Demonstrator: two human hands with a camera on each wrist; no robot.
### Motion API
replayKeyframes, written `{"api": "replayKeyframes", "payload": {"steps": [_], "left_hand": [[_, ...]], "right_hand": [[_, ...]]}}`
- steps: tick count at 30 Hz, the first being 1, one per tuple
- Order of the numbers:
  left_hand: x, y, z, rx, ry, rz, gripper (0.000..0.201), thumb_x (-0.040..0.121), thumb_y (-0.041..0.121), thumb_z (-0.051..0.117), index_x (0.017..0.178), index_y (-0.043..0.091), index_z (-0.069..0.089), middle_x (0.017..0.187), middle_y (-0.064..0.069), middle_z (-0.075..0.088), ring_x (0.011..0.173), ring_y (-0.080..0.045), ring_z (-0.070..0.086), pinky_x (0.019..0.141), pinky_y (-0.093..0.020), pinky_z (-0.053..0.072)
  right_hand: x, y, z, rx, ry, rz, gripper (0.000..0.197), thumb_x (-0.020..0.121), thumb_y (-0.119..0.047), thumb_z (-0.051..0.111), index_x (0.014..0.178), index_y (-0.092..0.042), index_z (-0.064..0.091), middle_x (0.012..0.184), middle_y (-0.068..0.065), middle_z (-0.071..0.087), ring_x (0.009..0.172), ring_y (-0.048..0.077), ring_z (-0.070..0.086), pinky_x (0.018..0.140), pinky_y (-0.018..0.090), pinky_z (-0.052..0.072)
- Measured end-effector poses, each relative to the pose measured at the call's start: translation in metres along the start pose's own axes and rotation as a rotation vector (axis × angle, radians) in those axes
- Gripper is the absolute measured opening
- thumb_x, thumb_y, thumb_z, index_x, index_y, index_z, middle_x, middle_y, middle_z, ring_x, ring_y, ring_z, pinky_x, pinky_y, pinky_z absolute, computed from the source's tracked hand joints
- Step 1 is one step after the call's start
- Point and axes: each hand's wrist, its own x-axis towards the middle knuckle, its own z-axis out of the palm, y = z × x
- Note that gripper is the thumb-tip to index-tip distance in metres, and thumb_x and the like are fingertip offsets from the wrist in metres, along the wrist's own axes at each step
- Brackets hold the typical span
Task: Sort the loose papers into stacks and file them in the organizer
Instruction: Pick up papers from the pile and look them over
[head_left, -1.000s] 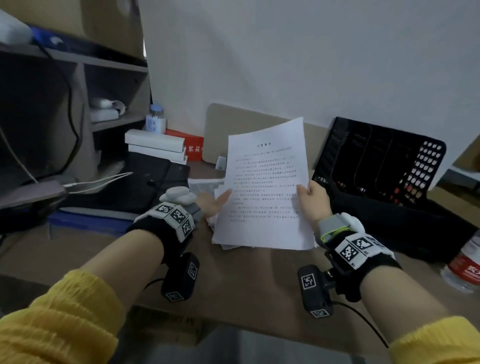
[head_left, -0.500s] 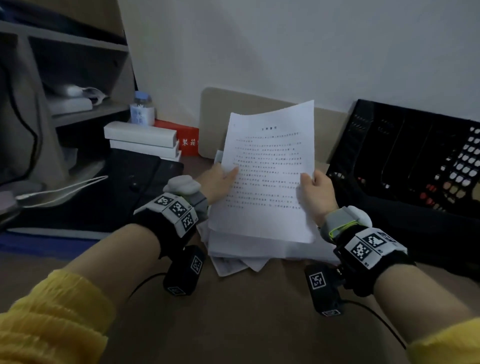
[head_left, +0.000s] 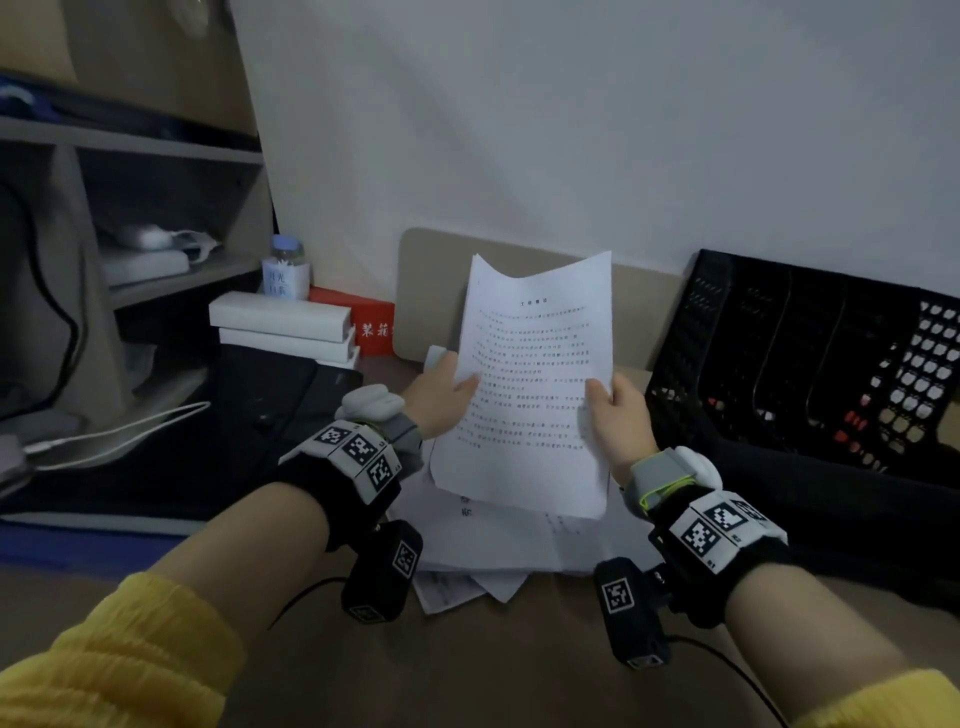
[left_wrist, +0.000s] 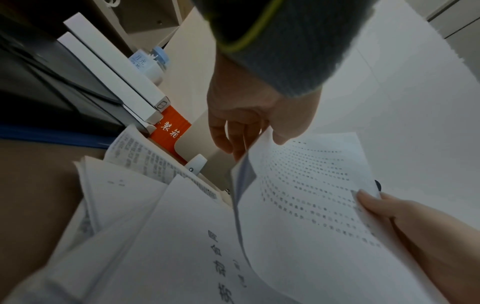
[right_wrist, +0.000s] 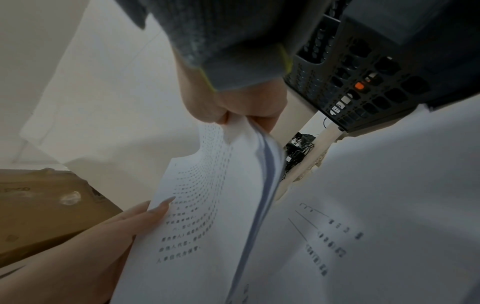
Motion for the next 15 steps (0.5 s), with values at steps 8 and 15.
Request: {"api": "replayKeyframes", "payload": {"steps": [8, 15], "left_hand": [[-0.025, -0.001, 0.000, -0.338, -0.006, -0.021, 0.044, 0.095, 0.041, 0.054, 0.131, 0.016, 0.056, 0.123, -0.005, 0.064, 0.107, -0.023, 0.063, 0.091, -0.038, 0.052], [-0.043, -0.009, 0.009, -0.357, -0.049, -0.039, 0.045, 0.094, 0.035, 0.058, 0.131, 0.010, 0.056, 0.123, -0.006, 0.062, 0.109, -0.024, 0.061, 0.090, -0.033, 0.051]], "right_hand": [[-0.013, 0.008, -0.003, 0.118, 0.026, 0.008, 0.022, 0.100, -0.018, 0.040, 0.106, -0.008, 0.058, 0.083, -0.004, 0.060, 0.075, 0.015, 0.056, 0.067, 0.027, 0.046], [-0.034, 0.003, -0.005, 0.142, 0.049, -0.042, 0.028, 0.100, -0.017, 0.041, 0.118, -0.007, 0.059, 0.111, 0.004, 0.066, 0.104, 0.022, 0.062, 0.089, 0.036, 0.049]]}}
